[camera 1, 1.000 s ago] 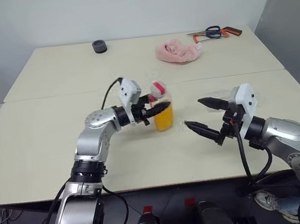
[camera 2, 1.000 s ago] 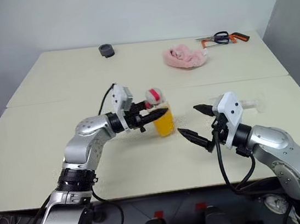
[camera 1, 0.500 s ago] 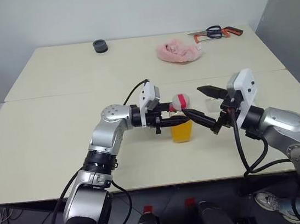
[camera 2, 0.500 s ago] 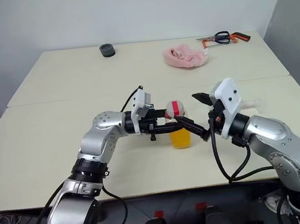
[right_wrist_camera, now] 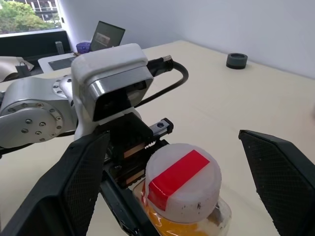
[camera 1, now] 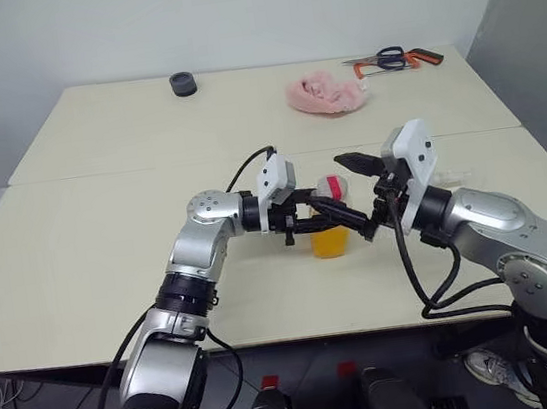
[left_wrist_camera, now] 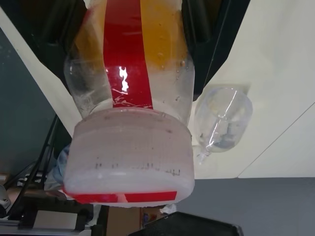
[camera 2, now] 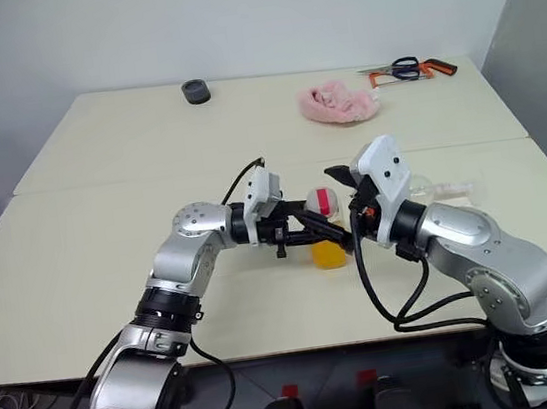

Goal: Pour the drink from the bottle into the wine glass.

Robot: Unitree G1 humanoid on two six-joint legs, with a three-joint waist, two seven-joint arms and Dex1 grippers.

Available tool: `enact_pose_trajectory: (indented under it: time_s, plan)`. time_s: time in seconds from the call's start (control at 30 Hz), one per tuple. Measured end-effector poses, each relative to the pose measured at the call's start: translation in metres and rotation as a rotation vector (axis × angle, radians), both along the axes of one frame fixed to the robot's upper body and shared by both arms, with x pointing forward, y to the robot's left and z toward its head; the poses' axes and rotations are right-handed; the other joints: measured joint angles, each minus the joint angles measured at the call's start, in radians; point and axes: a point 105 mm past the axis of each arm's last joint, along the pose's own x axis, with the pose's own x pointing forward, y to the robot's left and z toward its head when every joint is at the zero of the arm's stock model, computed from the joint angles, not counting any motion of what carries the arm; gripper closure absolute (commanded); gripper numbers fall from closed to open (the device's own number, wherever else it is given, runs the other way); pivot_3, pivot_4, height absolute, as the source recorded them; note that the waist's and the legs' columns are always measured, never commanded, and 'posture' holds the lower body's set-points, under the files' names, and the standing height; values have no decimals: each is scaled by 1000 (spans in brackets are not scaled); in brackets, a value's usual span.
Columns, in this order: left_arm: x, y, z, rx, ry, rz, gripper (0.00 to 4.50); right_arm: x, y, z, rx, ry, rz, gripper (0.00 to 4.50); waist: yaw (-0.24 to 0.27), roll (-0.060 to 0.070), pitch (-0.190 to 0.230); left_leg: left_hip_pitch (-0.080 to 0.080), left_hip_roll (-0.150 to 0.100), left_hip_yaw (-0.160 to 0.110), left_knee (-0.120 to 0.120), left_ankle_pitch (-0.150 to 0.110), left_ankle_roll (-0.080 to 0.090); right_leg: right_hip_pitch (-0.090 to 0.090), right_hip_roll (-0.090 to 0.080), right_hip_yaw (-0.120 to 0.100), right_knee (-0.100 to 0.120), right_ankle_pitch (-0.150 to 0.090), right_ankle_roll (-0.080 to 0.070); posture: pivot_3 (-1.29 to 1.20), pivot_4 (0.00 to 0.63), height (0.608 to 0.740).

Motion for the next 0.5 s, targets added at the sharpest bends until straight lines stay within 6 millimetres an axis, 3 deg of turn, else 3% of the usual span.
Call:
enact_pose_trajectory:
  time_s: [0.2, 0.3, 0.5]
  plan:
    - [1, -3, -1, -9, 5, 11, 2662, 7, -2, -5, -18, -4, -38, 0, 0, 0, 0, 0, 0, 0, 0, 0, 0, 0, 0, 0, 0, 0, 0, 0, 150, 740]
    - [1, -3, -1, -11, 7, 15, 2662, 8, -3, -8, -12, -1, -50, 599, 0, 0, 0, 0, 0, 0, 0, 0, 0, 0, 0, 0, 0, 0, 0, 0, 150, 740]
    - [4, -2, -1, -15, 10, 40, 2662, 7, -1, -10, 6, -8, -49, 2625, 0, 0, 0, 0, 0, 0, 0, 0, 0, 0, 0, 0, 0, 0, 0, 0, 150, 740]
